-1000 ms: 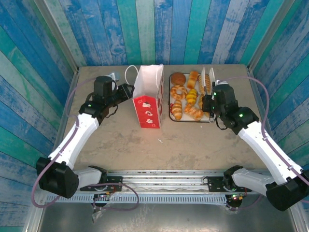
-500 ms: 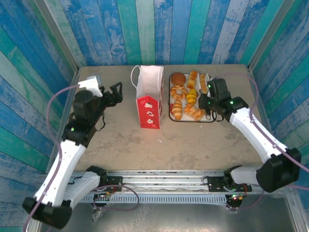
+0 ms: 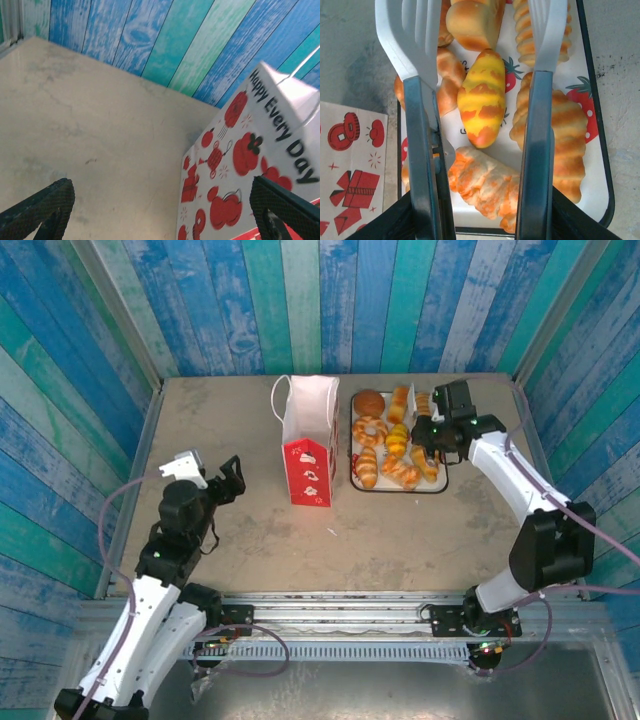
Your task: Place the fake bread into the paper bag
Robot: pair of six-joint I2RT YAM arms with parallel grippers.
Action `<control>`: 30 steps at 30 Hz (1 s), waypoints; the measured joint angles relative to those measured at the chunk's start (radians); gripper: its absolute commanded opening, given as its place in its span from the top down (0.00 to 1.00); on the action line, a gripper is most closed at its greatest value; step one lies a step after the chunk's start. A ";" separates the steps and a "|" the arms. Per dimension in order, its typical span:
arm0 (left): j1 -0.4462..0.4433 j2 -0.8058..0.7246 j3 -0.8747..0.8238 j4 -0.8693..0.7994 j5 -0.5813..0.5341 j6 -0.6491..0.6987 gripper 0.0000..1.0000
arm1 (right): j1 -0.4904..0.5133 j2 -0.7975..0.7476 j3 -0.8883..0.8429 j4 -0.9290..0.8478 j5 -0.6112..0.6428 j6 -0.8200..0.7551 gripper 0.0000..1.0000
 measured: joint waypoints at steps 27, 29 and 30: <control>0.000 -0.040 -0.116 -0.033 -0.081 -0.118 0.06 | -0.031 0.292 0.277 -0.092 -0.123 0.047 0.40; 0.000 -0.054 -0.109 -0.037 -0.097 -0.109 0.06 | -0.029 0.312 0.301 -0.097 -0.124 0.047 0.40; 0.000 -0.058 -0.108 -0.037 -0.102 -0.105 0.06 | -0.028 0.320 0.309 -0.098 -0.123 0.047 0.40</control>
